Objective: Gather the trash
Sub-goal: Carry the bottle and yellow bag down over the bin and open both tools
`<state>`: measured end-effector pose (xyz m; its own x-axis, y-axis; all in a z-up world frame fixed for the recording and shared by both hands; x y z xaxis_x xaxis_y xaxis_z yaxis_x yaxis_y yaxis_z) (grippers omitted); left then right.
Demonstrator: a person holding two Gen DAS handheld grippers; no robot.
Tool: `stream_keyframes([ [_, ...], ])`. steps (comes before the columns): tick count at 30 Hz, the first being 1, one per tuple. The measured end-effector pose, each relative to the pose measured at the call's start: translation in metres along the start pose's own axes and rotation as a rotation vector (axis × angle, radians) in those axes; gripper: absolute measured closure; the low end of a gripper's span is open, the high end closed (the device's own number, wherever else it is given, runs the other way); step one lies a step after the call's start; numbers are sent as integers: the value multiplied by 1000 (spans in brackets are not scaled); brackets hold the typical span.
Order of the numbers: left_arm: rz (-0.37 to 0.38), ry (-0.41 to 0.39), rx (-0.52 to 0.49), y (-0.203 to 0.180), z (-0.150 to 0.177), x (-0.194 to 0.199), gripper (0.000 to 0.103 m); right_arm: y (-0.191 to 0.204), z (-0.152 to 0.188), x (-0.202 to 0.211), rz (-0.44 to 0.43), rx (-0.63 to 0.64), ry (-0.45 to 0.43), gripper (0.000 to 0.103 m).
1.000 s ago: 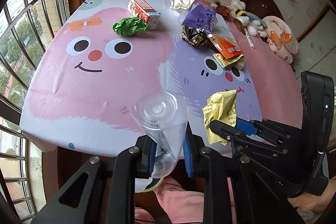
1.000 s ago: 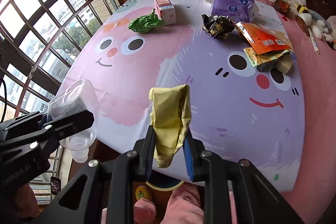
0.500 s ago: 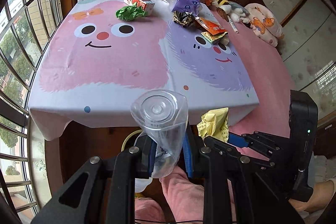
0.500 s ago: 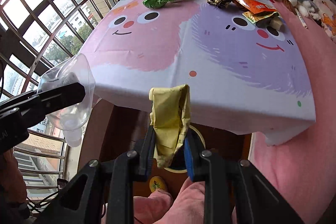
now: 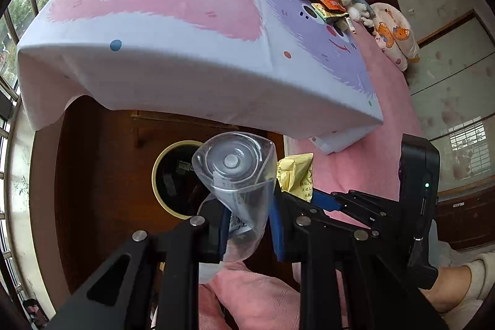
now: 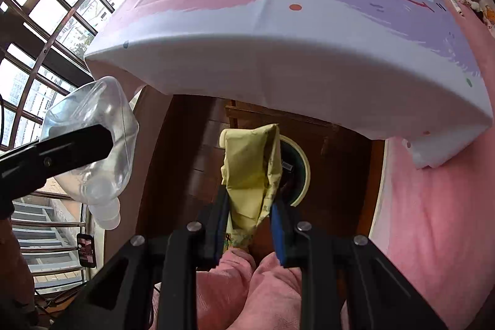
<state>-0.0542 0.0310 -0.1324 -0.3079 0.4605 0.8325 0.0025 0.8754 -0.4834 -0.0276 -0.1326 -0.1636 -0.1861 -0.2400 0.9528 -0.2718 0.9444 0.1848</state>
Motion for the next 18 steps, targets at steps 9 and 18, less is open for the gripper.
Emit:
stream_keyframes([
  [9,-56,126,92,42,26,-119,83,-43,23,-106,-44,-70,66,78],
  [18,-104,187,100,74,27,-248,81,-82,30,-223,-47,-112,130,78],
])
Point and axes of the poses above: each gripper's, at about its wrist camera, not at the fingertips, and x roughly against the way its jaws point, y to its left, z to its underside, the point moved 2 cm from there along -x, roughly the way its jaws point, and after that the axes turned 1 degree about -y, right-handed, at the moved point
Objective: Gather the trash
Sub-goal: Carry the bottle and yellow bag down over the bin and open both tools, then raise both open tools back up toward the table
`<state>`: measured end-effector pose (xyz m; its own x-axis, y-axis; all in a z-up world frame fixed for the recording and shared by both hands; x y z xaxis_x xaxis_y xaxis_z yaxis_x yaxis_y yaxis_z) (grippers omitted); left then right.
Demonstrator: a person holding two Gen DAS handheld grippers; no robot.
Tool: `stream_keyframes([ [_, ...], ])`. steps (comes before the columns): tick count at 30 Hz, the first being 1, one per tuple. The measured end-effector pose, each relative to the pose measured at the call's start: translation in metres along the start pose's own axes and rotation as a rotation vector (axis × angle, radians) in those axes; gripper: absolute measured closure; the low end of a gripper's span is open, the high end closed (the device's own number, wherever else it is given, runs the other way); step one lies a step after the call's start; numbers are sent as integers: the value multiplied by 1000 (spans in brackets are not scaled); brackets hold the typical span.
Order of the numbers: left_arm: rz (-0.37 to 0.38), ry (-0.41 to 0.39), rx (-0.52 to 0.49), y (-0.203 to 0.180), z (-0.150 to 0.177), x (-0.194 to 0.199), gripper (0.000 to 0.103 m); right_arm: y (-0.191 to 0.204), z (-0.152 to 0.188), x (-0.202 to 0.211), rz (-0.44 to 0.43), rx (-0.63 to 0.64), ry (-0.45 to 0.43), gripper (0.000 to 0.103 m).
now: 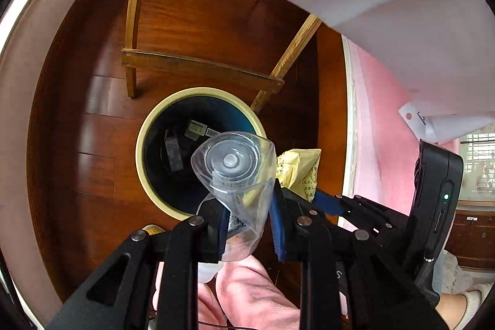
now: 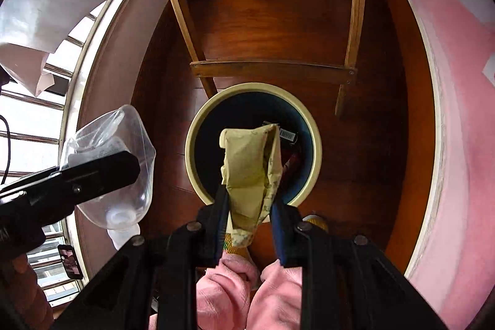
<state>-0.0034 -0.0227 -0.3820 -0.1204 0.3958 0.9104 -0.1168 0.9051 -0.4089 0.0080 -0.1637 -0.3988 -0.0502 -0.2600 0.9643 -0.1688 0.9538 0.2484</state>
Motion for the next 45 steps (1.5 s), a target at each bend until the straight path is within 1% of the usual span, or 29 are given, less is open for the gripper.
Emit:
stream_keyframes([
  [3,-18,6,-15,4,-8,-30,80,-12,-3,-31,-12,-25,14,77],
  [4,-28,5,-24,6,-9,-36,79,-14,-6,-40,-15,-29,21,75],
  [5,-36,5,-32,8,-11,-41,72,-16,-7,-47,-18,-32,26,74],
  [6,-44,6,-36,10,-15,-46,57,-18,-8,-53,-23,-38,28,74],
  [7,-50,6,-40,11,-17,-49,47,-18,-9,-58,-31,-44,29,73],
  [8,-57,1,-43,14,-17,-50,26,-19,-10,-60,-41,-48,31,71],
  [9,-70,-10,-44,16,-18,-49,14,-19,-10,-62,-51,-52,30,70],
  [10,-89,-22,-44,17,-18,-47,13,-20,-11,-63,-60,-53,25,65],
  [11,-104,-28,-41,20,-18,-45,12,-19,-11,-61,-63,-51,18,61],
  [16,-172,-50,3,32,-17,-30,7,-12,-15,-46,-67,-52,-9,53],
  [20,-213,-79,21,37,-13,-3,7,-7,-21,-25,-69,-71,-28,53],
  [24,-235,-106,25,32,-8,35,7,3,-23,10,-57,-68,-51,53],
  [30,-218,-171,-2,5,-7,118,7,20,-19,88,-48,-72,-93,53],
  [35,-198,-236,-64,-30,-14,190,7,36,-15,158,-38,-68,-148,53],
  [40,-156,-282,-136,-64,-25,253,7,53,-13,225,-1,-35,-230,53],
  [45,-132,-370,-222,-97,-39,311,7,64,-18,281,31,-16,-336,53],
])
Point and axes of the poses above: each gripper's, at about its wrist camera, not at the fingertips, and x roughly against the way its jaws point, y to its left, z to its underside, the point moved 2 cm from there along -x, roughly the way its jaws point, and after that the axes turned 1 degree about -y, right-handed, at the moved point
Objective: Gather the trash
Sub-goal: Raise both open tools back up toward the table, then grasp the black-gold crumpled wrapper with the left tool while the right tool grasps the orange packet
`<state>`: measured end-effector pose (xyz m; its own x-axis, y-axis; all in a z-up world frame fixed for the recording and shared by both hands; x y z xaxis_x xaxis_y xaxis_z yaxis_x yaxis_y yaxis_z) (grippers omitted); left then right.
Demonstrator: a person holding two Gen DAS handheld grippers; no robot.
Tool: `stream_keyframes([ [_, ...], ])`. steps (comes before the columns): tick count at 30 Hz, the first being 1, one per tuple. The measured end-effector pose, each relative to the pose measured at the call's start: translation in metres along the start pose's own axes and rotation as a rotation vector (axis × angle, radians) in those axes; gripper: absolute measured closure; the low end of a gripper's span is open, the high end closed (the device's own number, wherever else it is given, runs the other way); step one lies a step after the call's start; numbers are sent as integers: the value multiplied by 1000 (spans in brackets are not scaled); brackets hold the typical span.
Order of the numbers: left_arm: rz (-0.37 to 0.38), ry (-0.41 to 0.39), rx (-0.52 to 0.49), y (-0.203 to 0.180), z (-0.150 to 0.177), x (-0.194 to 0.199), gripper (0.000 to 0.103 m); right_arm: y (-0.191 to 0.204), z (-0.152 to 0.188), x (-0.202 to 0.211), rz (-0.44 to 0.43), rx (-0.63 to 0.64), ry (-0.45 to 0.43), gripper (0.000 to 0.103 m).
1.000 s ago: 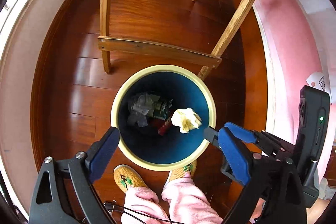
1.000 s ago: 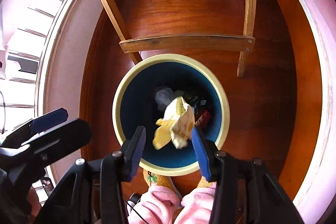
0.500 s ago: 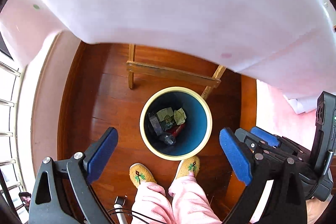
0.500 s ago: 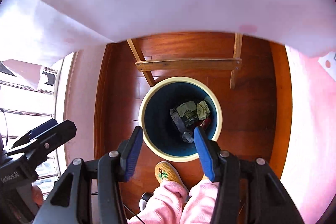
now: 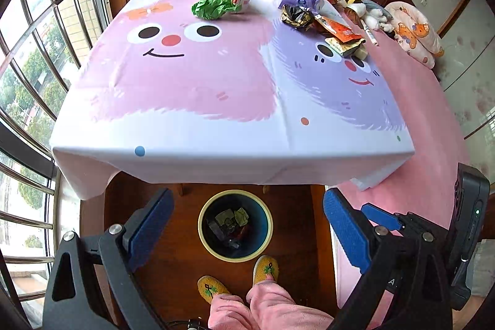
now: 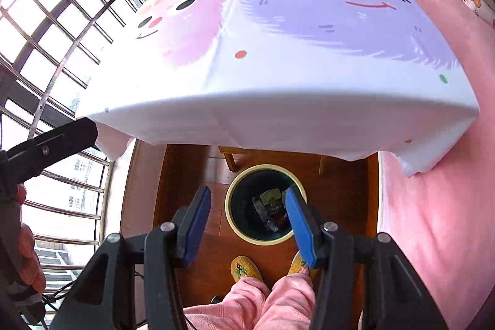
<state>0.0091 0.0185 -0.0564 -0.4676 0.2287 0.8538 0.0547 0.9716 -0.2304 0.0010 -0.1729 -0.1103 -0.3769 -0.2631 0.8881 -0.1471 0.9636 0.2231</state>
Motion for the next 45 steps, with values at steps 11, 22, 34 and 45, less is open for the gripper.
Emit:
stream_keyframes([
  [11,27,-128,-46,-17,-62,50,7,-14,-63,61,84,-40,-204,53],
  [22,3,-148,-72,-50,-124,14,7,-68,-157,69,209,45,-304,35],
  [34,-107,-42,84,-85,-232,-112,7,-98,-299,-41,305,521,-174,25],
  [45,-154,46,217,-90,-266,-182,7,-114,-347,-139,262,669,47,25],
])
Point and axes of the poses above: each gripper's, at about its wrist camera, not at the fingertips, and x roughly against the way its jaws point, y to its left, z to its underside, the point moved 2 cm from there along -x, roughly the way its jaws point, and after that the axes turned 1 degree about -y, right-handed, at the moved point
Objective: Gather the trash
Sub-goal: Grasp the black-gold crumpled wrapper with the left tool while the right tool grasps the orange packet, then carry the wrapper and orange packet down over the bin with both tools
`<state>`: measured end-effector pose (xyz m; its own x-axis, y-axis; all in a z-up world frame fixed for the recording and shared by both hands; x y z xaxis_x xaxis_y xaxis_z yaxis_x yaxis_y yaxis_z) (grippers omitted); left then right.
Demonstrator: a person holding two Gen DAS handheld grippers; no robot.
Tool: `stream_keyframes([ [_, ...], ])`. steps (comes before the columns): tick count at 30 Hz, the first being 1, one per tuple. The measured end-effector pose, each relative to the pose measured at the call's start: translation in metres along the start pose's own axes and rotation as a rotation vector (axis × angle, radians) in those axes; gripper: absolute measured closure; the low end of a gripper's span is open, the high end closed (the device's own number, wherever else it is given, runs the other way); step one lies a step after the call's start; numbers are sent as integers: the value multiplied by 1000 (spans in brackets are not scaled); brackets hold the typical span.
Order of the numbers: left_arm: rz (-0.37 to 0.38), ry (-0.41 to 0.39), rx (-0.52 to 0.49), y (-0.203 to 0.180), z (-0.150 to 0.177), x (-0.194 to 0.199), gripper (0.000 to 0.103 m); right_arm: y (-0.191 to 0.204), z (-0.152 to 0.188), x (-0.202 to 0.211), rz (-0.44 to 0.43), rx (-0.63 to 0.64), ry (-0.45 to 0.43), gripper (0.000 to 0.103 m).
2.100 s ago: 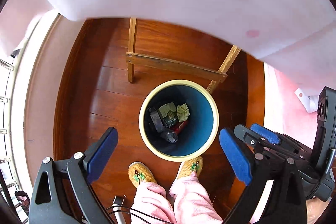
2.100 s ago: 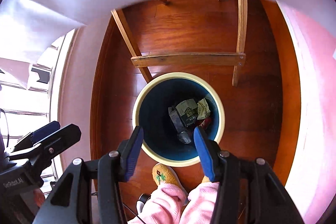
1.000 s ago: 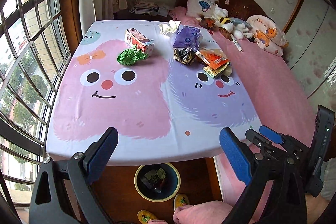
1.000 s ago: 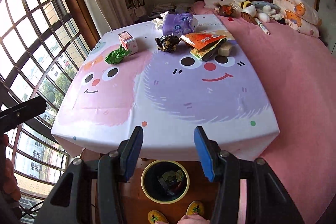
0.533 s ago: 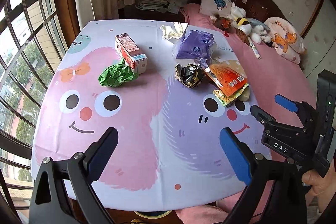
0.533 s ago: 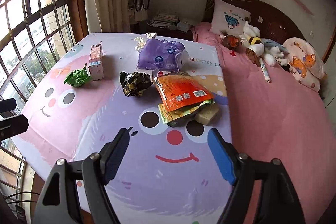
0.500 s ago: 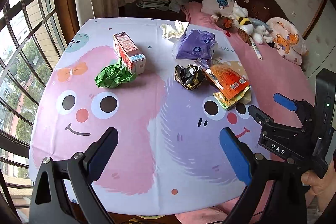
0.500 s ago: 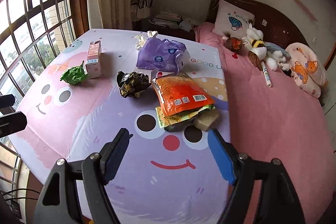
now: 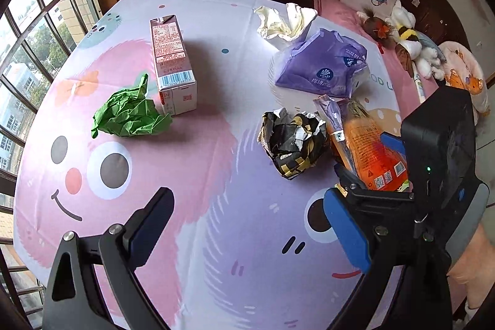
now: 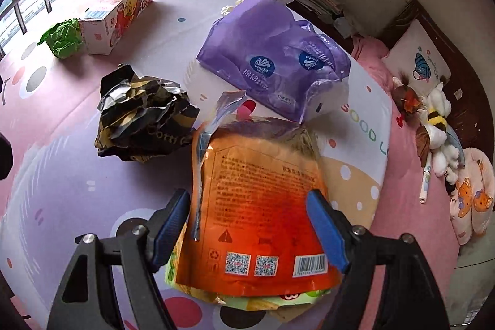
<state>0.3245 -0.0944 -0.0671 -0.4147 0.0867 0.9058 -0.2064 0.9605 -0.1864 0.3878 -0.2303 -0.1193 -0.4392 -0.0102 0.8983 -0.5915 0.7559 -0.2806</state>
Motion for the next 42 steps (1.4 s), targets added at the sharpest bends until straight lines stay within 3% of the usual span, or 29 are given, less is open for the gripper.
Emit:
stream_keyframes([
  [1,-1,4,1,-3,-3,-4,7,-3,0,-5,-19,-12,12,26],
  [3,2,17,1,-9,-8,-12,7,-11,0,-9,-49,-36,10,41],
  [9,21,56,-6,-30,-22,-34,7,-36,0,-10,-145,-152,10,68],
  [17,37,147,65,-36,-38,-74,7,-70,7,1,-320,-347,-29,82],
  [19,54,176,96,-36,-40,-86,17,-75,9,5,-344,-377,-39,82],
  [22,97,226,128,-38,-41,-103,41,-78,12,11,-375,-410,-53,83],
  [24,111,224,129,-41,-41,-105,46,-83,13,15,-384,-423,-64,83],
  [27,106,183,92,-47,-40,-97,55,-88,13,23,-400,-451,-84,84],
  [33,79,109,36,-47,-33,-59,56,-96,10,52,-407,-492,-145,84],
  [42,108,-15,-7,-4,-2,42,56,-77,18,119,-457,-578,-242,85],
])
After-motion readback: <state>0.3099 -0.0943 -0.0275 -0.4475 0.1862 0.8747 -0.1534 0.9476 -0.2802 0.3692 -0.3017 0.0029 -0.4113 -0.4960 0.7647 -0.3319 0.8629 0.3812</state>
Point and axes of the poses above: each gripper's, at about its wrist camera, not at the fingertips, and x roughly against the way its jaws point, y to its left, z to its underside, the point moved 2 cm from there along -x, roughly the way its jaws point, and after that the axes turned 1 degree about -y, right-handed, at the moved point
